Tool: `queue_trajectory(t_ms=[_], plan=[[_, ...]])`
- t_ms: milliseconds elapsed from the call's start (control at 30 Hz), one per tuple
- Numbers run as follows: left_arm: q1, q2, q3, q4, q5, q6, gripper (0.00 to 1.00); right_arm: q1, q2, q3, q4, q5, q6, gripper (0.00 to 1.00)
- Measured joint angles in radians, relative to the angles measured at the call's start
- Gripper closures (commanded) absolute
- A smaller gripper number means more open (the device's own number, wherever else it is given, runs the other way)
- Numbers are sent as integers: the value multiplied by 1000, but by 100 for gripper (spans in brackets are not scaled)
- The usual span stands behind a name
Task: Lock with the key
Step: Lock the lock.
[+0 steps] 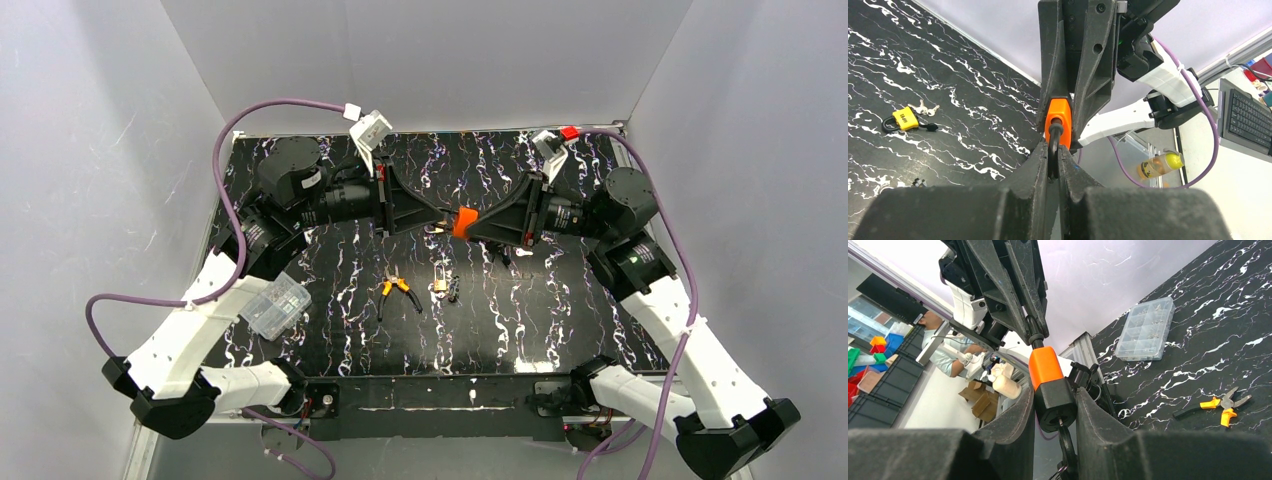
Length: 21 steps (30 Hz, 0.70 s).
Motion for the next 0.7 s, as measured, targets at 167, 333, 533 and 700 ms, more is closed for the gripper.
queue_trajectory(t_ms=[167,333,533,700], plan=[[0,-5,-6,15,-18,-7,100,-2,18,2,39,-11,33,99],[-5,-9,-13,38,-36,-10,100,-7,29,2,81,-25,68,99],[-9,-11,-23,62,-47,-21,100,-10,38,13,94,-26,73,99],[-17,2,-37,99,-45,-53,100,-7,34,26,61,-1,32,99]])
